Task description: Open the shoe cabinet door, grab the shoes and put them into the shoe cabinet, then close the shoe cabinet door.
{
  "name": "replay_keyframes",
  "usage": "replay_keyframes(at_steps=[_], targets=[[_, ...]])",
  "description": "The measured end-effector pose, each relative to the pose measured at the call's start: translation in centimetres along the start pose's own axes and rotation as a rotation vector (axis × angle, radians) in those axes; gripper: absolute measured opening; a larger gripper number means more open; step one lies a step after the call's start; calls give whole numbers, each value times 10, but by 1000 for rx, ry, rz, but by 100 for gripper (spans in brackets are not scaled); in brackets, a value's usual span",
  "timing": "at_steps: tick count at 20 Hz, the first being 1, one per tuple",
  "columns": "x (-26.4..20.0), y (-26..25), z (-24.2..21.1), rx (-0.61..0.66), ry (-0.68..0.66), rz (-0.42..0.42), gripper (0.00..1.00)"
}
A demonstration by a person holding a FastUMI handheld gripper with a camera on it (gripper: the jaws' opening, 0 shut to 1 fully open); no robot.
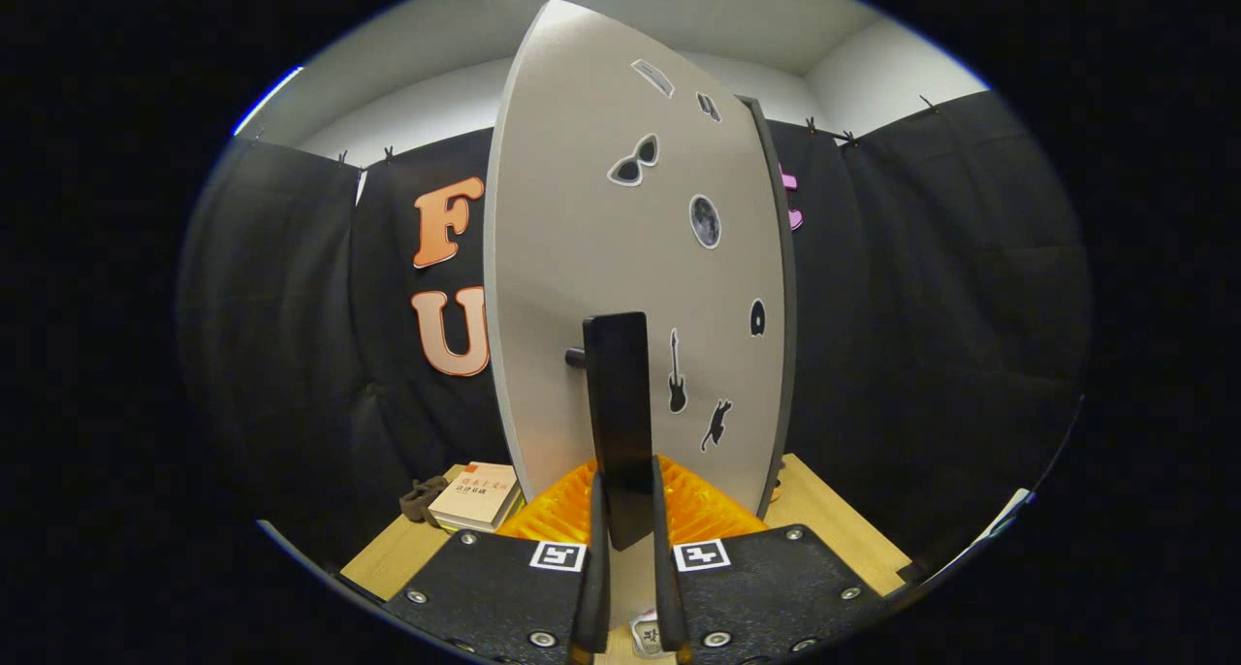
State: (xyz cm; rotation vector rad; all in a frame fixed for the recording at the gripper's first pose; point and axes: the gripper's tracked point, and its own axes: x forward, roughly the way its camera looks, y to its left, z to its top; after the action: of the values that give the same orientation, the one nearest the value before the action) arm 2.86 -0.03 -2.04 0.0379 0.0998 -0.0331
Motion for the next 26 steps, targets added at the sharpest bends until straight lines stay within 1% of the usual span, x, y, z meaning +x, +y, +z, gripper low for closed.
replay_keyframes(at_steps=[3, 4, 5, 10, 15, 17, 19, 21, 22, 23, 26], targets=[[-10, -17, -1, -6, -4, -54, 19], [-11, -24, 0, -9, -6, -74, 16], [-12, -31, 0, -8, -4, -92, 15], [-13, -59, 4, -19, -10, -180, 15], [-20, -95, 5, -11, 4, -197, 14], [-24, -107, 2, -29, 14, -198, 15], [-28, -132, 3, -90, 8, -242, 13], [-34, -147, 3, -82, 1, -258, 11], [-35, -154, 4, -67, 2, -267, 8], [-36, -159, 2, -57, 6, -277, 7], [-44, -176, 4, -58, 0, -317, 7]])
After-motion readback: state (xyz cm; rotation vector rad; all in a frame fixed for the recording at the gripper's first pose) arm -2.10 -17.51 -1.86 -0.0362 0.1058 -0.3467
